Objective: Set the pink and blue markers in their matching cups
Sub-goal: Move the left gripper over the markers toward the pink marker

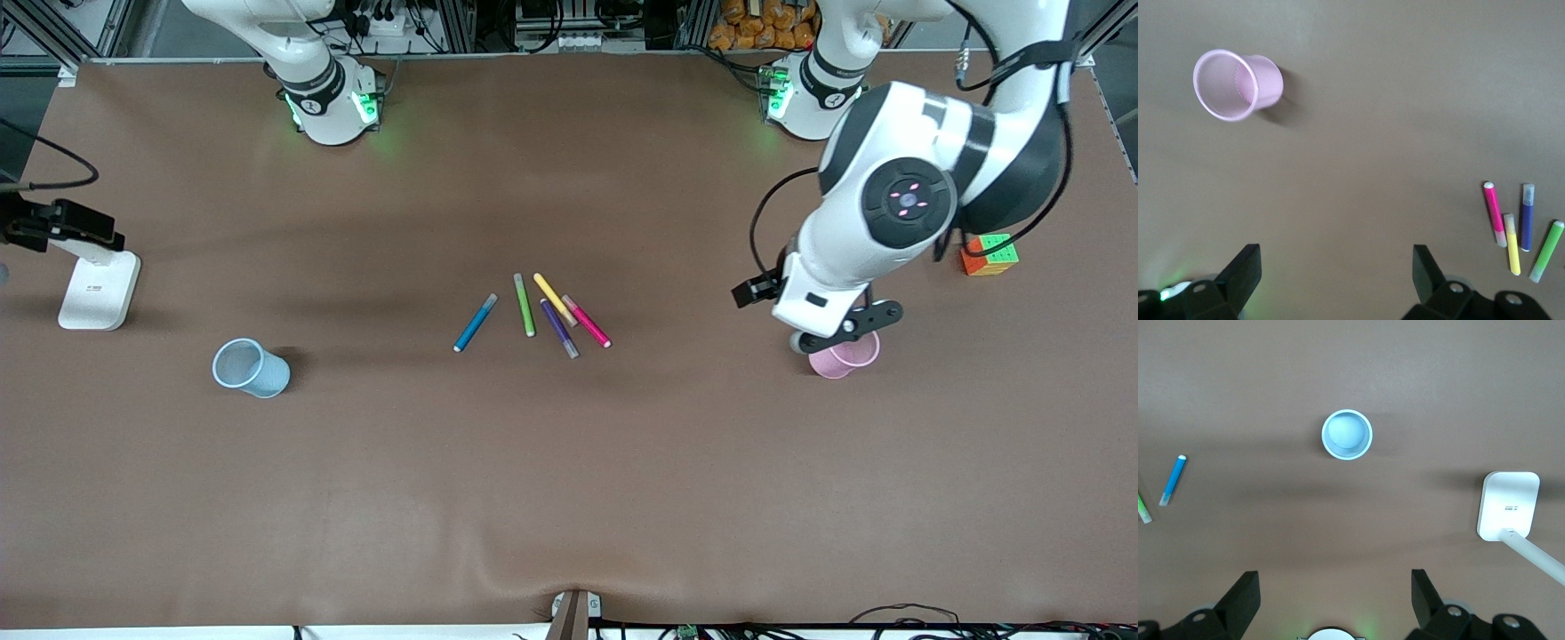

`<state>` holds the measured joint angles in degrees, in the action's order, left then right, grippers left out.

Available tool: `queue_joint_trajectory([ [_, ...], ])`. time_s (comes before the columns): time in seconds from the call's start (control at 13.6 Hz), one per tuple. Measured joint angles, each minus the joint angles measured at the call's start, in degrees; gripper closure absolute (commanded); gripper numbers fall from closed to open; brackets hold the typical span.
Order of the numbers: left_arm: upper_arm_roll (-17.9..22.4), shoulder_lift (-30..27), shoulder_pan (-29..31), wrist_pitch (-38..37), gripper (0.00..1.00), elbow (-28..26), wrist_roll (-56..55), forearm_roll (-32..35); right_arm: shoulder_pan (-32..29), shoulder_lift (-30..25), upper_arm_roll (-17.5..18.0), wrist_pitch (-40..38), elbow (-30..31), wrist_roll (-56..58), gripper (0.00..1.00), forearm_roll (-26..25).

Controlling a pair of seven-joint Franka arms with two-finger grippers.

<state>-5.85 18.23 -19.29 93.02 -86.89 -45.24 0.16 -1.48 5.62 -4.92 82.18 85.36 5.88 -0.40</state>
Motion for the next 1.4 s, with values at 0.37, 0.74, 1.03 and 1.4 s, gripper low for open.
queue_joint_trajectory([
  [0.37, -0.06, 4.75, -4.62, 3.0, 0.0, -0.07, -7.69, 0.0, -0.38, 1.08, 0.1, 0.38, -0.02, 0.0, 0.0, 0.02],
  [0.74, -0.08, 9.64, -6.78, 10.23, 0.0, -0.08, -15.15, -3.8, -0.42, 5.48, 0.1, 3.11, -0.01, 0.18, 0.0, 0.03],
  [1.03, -0.11, 14.76, -8.76, 16.78, 0.0, -0.09, -21.11, -4.47, -0.51, 8.18, 0.07, 3.4, -0.03, 0.19, 0.0, 0.03],
  [1.4, -0.15, 20.23, -12.81, 24.54, 0.0, -0.03, -29.7, -4.48, -0.42, 8.83, 0.16, 3.36, -0.04, -0.16, 0.0, 0.61],
])
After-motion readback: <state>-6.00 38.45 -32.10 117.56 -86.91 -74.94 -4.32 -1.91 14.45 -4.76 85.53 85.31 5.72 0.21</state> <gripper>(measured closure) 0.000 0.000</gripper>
